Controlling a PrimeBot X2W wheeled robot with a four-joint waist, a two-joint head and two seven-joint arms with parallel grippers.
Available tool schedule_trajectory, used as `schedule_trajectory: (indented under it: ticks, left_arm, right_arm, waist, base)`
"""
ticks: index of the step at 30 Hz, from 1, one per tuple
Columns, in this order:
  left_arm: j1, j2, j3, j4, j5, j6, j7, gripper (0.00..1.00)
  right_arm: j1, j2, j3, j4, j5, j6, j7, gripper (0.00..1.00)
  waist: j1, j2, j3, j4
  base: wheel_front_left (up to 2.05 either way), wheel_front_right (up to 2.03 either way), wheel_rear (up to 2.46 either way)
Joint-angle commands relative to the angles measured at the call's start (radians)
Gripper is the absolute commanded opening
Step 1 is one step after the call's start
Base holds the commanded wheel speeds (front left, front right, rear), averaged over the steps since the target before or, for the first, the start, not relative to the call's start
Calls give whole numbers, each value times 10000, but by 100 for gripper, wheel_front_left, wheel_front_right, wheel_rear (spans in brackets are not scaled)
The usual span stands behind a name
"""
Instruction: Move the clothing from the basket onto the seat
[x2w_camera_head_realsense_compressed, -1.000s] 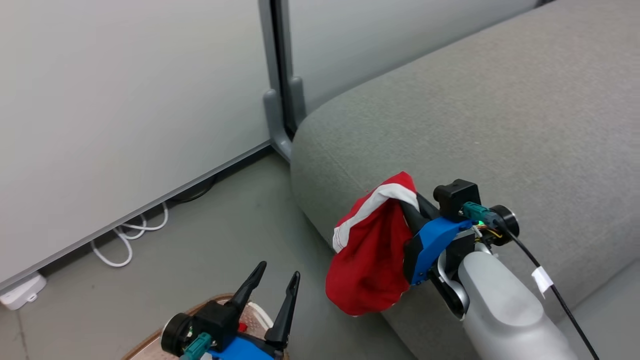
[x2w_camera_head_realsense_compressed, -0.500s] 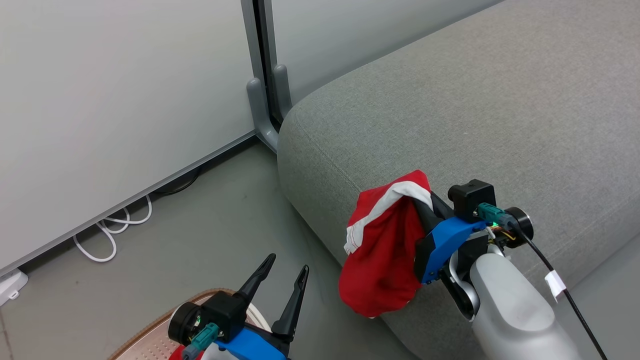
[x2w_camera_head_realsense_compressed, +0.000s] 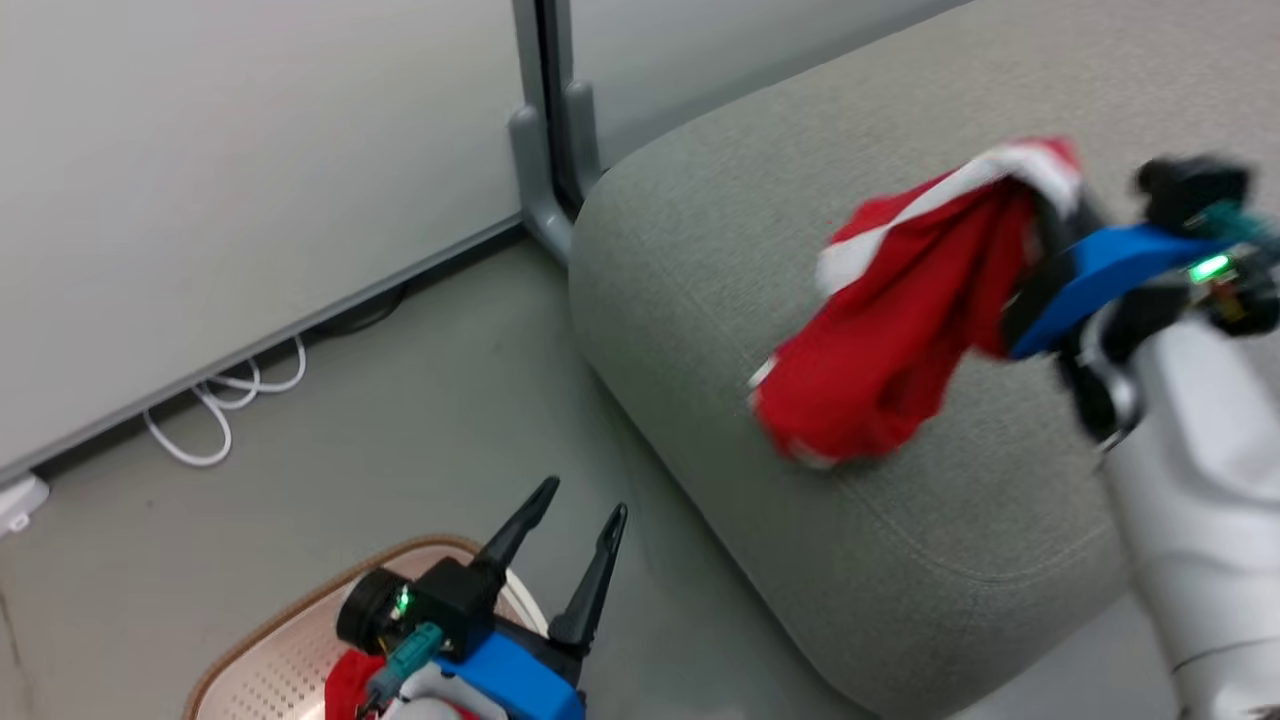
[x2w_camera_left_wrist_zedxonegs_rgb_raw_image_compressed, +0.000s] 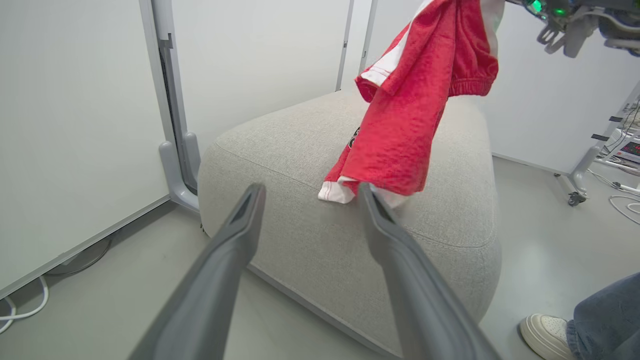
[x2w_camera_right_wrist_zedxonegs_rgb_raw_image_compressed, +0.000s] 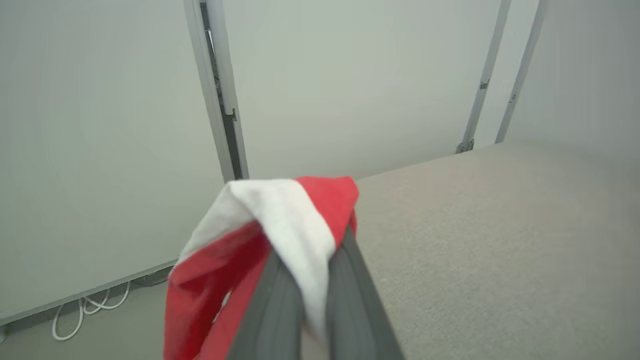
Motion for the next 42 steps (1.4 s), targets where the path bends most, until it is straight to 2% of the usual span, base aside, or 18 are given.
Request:
schedule_trajectory:
  ticks: [1,7,10,16,20,25,30,31,32,33,34,35,42]
  left_arm:
    - [-361,242,-112,-89,68,-32,-31,100]
    - [-1270,699,-548,-522,197,-34,-31,100]
    - [-1703,991,-762,-801,279,-34,-31,100]
    - [-2267,1332,-967,-1232,438,-34,57,100]
    - [-2538,1489,-1157,-1414,528,-34,129,100]
    - [-2585,1505,-1297,-1371,442,-34,110,100]
    - [-2522,1537,-1313,-1264,327,27,64,100]
    - [-2501,1531,-1270,-1252,283,65,59,100]
    - [-2481,1531,-1253,-1220,266,75,58,100]
    - [-2464,1522,-1243,-1189,257,82,45,100]
    - [-2455,1493,-1240,-1154,233,88,39,100]
    - [-2439,1462,-1242,-1105,206,88,23,100]
    - [-2136,974,-1128,-804,-38,149,-29,100]
  right_arm:
    - [-689,-458,-545,39,-38,-1,46,0]
    - [-1966,-1820,-2217,78,-245,0,-245,0]
    - [-2278,-2254,-2956,137,-517,-1,-507,0]
    - [-2134,-2222,-3875,514,-761,-1,-843,0]
    - [-1807,-1946,-4202,1177,-826,-1,-1162,0]
    - [-1526,-1564,-4370,2106,-976,-1,-1576,0]
    - [-1407,-1451,-4447,2815,-1169,-1,-1876,2]
    - [-1392,-1423,-4422,2909,-1210,-1,-1897,8]
    - [-1386,-1412,-4390,2992,-1261,-1,-1941,19]
    - [-1386,-1444,-4370,3037,-1298,-1,-1961,39]
    - [-1385,-1489,-4349,3077,-1353,-1,-1989,76]
    - [-1381,-1520,-4343,3132,-1373,-1,-2017,100]
    - [-933,-1834,-3923,3073,-1742,-1,-2094,100]
  waist:
    - [1,0,794,633]
    - [1,0,2347,1458]
    - [1,0,3048,1774]
    - [1,0,4025,2074]
    - [1,0,4507,2183]
    - [1,0,4705,2207]
    - [1,0,4676,2215]
    - [1,0,4659,2206]
    - [1,0,4626,2201]
    - [1,0,4581,2202]
    - [1,0,4524,2213]
    - [1,0,4448,2224]
    - [1,0,3383,2500]
  base:
    - [0,0,0]
    - [0,0,0]
    - [0,0,0]
    - [0,0,0]
    - [0,0,0]
    - [0,0,0]
    - [0,0,0]
    - [0,0,0]
    - [0,0,0]
    - [0,0,0]
    - [0,0,0]
    - [0,0,0]
    - [0,0,0]
